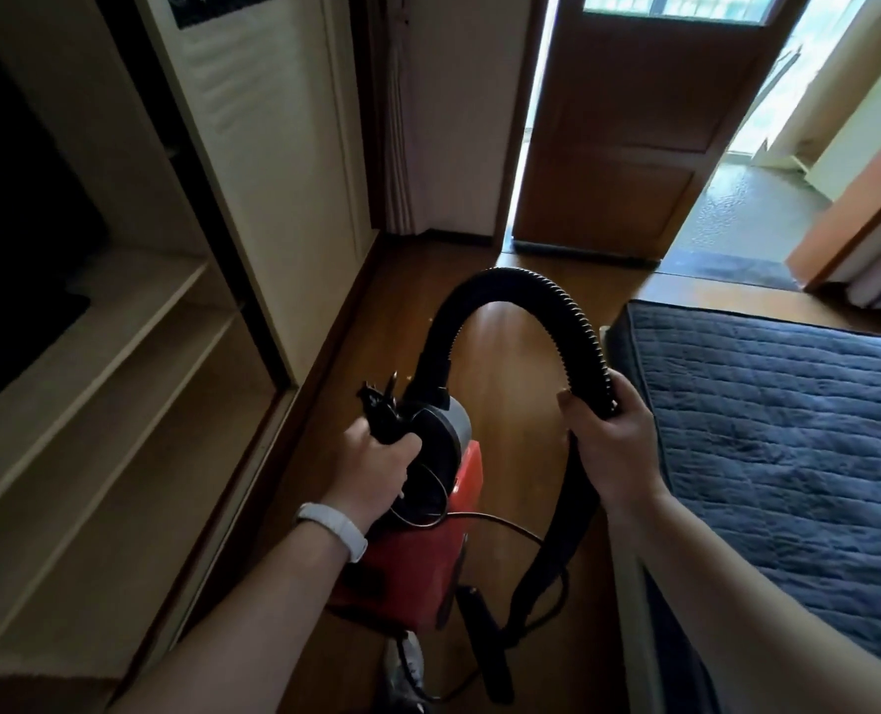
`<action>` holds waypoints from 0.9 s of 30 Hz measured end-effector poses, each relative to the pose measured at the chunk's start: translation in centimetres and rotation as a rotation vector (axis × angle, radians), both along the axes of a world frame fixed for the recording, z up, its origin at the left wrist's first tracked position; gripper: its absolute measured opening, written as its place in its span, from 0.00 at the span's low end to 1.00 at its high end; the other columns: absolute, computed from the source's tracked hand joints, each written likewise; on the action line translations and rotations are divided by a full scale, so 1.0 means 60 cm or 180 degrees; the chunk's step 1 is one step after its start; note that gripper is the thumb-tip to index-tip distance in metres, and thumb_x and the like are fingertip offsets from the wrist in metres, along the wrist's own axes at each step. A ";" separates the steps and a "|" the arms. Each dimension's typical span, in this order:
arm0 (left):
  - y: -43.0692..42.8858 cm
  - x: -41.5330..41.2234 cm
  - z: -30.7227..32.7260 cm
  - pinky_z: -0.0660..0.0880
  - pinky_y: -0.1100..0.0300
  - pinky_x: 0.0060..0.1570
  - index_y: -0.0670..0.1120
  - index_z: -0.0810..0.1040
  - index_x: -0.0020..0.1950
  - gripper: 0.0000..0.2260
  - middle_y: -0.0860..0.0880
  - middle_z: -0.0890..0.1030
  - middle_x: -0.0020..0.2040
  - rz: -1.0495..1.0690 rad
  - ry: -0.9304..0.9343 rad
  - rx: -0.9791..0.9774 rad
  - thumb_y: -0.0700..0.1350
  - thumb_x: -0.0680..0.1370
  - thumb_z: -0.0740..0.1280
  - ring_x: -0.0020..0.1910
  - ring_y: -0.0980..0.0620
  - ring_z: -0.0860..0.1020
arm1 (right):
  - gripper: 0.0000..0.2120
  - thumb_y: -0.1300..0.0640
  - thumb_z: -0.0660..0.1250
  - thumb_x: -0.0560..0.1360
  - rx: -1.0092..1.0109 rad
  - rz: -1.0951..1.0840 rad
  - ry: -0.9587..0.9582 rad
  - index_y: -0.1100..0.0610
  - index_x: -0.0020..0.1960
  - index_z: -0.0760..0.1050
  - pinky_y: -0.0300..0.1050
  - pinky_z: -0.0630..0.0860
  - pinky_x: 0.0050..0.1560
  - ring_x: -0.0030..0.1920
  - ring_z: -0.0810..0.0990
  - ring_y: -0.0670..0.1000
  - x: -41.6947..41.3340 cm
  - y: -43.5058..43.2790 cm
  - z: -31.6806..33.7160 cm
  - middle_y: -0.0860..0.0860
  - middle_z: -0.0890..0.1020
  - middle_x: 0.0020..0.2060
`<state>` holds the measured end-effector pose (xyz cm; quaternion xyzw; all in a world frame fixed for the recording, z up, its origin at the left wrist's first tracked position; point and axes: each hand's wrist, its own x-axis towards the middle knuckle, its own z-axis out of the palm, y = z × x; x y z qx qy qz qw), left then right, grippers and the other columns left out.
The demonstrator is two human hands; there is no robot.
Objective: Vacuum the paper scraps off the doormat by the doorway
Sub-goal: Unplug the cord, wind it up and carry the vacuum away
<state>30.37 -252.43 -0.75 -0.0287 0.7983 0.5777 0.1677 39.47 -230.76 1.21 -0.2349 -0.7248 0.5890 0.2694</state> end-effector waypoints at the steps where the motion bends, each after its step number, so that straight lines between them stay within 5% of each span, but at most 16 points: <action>1: 0.007 -0.032 0.003 0.73 0.61 0.24 0.33 0.74 0.48 0.07 0.44 0.76 0.30 -0.0061 0.0028 -0.0017 0.36 0.73 0.68 0.23 0.54 0.74 | 0.05 0.59 0.72 0.73 0.0009 -0.0045 -0.0031 0.51 0.44 0.76 0.47 0.72 0.31 0.31 0.74 0.55 -0.026 0.006 0.003 0.54 0.76 0.32; 6: 0.035 -0.182 0.013 0.77 0.53 0.33 0.34 0.75 0.45 0.07 0.41 0.78 0.35 -0.0460 0.0380 -0.0261 0.37 0.73 0.69 0.32 0.42 0.77 | 0.05 0.54 0.72 0.71 0.0125 -0.0338 0.0032 0.52 0.44 0.76 0.42 0.71 0.29 0.30 0.75 0.53 -0.135 0.030 0.026 0.55 0.77 0.32; 11: 0.054 -0.280 0.015 0.79 0.40 0.33 0.37 0.74 0.39 0.10 0.37 0.79 0.33 -0.0620 0.0574 -0.0486 0.44 0.66 0.68 0.34 0.34 0.79 | 0.05 0.63 0.71 0.75 0.0179 -0.0538 0.0053 0.58 0.47 0.76 0.34 0.71 0.29 0.28 0.73 0.42 -0.201 0.056 0.035 0.49 0.76 0.31; 17: 0.098 -0.353 0.019 0.74 0.57 0.28 0.36 0.76 0.43 0.06 0.46 0.77 0.30 -0.0586 0.0367 -0.0323 0.39 0.71 0.68 0.29 0.48 0.76 | 0.05 0.62 0.71 0.75 0.0149 -0.0496 0.0068 0.59 0.49 0.77 0.40 0.74 0.30 0.29 0.76 0.48 -0.277 0.099 0.025 0.55 0.77 0.33; 21: 0.138 -0.394 0.004 0.74 0.57 0.28 0.34 0.76 0.45 0.07 0.45 0.77 0.31 -0.0632 0.0243 -0.0232 0.38 0.72 0.68 0.28 0.50 0.76 | 0.06 0.60 0.72 0.74 -0.0053 -0.0399 0.0098 0.53 0.48 0.77 0.47 0.75 0.30 0.29 0.77 0.55 -0.324 0.142 0.006 0.57 0.77 0.32; 27: 0.221 -0.463 -0.017 0.75 0.55 0.29 0.34 0.76 0.46 0.08 0.45 0.77 0.31 -0.0523 0.0111 -0.0307 0.39 0.72 0.68 0.28 0.48 0.76 | 0.06 0.61 0.72 0.75 -0.0055 -0.0326 0.0003 0.52 0.47 0.77 0.44 0.74 0.29 0.28 0.77 0.52 -0.410 0.232 -0.015 0.53 0.78 0.30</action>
